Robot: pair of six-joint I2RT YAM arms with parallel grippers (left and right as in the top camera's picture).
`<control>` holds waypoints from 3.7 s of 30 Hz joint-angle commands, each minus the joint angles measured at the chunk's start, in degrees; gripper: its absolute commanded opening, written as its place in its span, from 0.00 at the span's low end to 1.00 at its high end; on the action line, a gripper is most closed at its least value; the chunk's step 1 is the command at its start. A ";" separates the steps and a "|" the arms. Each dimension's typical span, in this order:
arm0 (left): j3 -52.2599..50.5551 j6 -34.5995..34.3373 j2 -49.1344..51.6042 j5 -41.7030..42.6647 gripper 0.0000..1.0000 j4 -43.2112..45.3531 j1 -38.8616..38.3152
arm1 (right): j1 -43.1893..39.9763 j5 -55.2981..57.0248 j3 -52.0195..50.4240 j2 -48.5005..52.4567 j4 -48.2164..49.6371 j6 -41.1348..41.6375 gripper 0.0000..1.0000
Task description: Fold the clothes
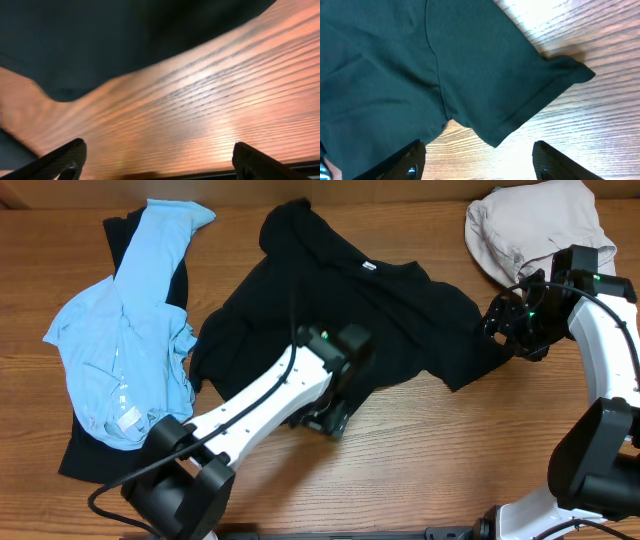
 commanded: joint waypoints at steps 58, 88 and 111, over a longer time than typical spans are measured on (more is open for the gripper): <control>-15.32 2.62 6.67 -2.62 0.04 24.04 6.32 | 0.22 -1.38 1.57 -1.75 0.96 0.20 0.73; 12.83 30.47 6.67 15.28 0.04 -19.69 8.52 | 0.24 -1.42 1.57 -1.75 0.74 0.17 0.77; -1.79 35.74 6.69 20.98 0.45 -3.21 2.60 | 0.24 -1.42 1.55 -1.75 0.57 0.00 0.78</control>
